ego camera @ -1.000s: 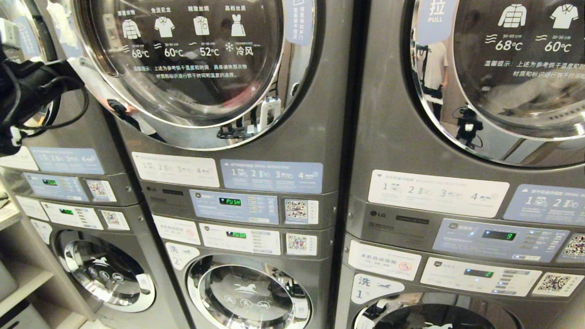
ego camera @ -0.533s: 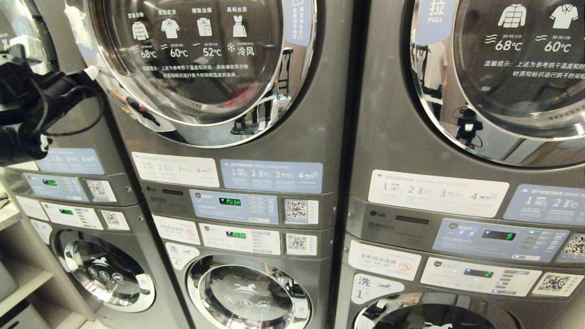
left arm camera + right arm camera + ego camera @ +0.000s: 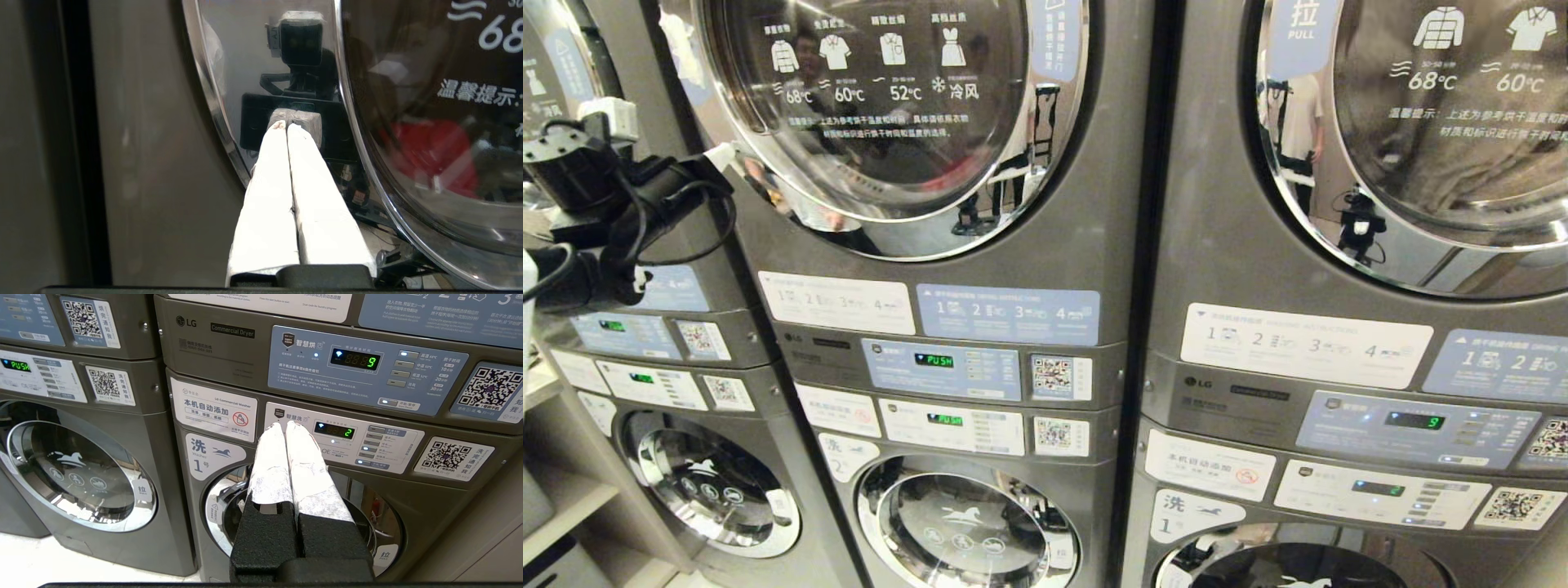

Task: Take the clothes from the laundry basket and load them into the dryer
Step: Close the dryer

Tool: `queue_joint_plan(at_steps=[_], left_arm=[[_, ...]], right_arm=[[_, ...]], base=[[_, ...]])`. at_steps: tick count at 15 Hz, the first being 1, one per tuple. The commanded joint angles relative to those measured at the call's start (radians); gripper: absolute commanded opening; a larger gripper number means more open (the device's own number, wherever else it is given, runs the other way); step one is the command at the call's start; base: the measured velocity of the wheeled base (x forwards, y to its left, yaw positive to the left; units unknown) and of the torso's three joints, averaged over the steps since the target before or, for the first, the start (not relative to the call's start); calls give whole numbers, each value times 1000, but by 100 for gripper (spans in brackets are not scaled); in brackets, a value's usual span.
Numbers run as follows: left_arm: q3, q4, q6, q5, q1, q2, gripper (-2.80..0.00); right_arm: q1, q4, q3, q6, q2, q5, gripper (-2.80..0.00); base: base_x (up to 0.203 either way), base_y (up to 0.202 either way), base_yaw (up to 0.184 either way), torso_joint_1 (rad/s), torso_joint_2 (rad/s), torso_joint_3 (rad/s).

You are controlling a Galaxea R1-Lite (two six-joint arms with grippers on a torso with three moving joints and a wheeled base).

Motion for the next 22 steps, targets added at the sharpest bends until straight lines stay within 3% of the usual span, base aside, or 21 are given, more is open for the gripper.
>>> queue_joint_plan(at_steps=[1,8,22], left_arm=[[0,-7,-1,-4,-10,14,-280],[0,-12,1,-2,-71,49,-280],[-2,-13,6,2,-84,92,-280]], right_arm=[[0,1,-1,-1,0,0,-280],[0,1,-1,2,0,0,-280],[0,0,1,-3,0,0,-280]], base=[[0,0,0,0,0,0],[0,0,0,0,0,0],[0,0,0,0,0,0]])
